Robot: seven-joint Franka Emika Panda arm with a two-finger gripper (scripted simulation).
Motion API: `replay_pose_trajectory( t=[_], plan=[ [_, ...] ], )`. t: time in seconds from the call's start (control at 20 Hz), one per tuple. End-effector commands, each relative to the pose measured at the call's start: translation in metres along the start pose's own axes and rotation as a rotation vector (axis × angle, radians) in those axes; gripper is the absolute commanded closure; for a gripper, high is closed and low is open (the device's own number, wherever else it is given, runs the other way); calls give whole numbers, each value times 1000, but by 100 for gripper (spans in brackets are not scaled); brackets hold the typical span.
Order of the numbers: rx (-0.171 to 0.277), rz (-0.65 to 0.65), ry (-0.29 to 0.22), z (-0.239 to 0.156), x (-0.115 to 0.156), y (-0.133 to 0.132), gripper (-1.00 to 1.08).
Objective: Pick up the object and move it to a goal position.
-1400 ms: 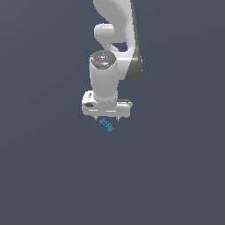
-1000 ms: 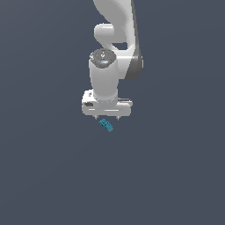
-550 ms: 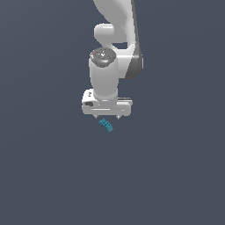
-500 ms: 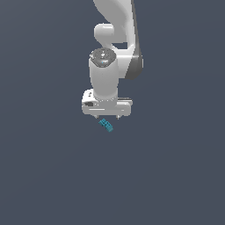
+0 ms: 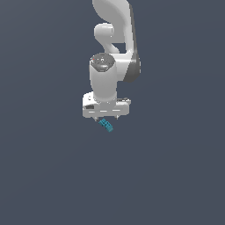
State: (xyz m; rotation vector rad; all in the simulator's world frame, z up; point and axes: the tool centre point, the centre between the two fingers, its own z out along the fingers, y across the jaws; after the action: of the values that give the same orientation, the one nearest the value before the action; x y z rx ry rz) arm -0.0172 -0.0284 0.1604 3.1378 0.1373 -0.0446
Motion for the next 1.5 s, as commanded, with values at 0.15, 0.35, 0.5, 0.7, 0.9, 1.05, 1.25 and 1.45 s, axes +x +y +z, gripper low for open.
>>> replay_pose_trajectory(
  t=[0.15, 0.35, 0.5, 0.7, 0.9, 1.05, 1.25, 1.45],
  plan=[
    [-4, -122, 4, 17, -7, 3, -92],
    [-7, -228, 7, 31, -14, 5, -92],
    [-8, -308, 9, 41, -19, 7, -92],
    [-10, -415, 13, 55, -26, 8, -92],
    [-10, -518, 17, 67, -34, 8, -92],
    [-11, -582, 20, 74, -39, 8, -92],
    [-11, -648, 23, 82, -44, 8, -92],
    [-11, -692, 26, 87, -47, 8, -92]
  ],
)
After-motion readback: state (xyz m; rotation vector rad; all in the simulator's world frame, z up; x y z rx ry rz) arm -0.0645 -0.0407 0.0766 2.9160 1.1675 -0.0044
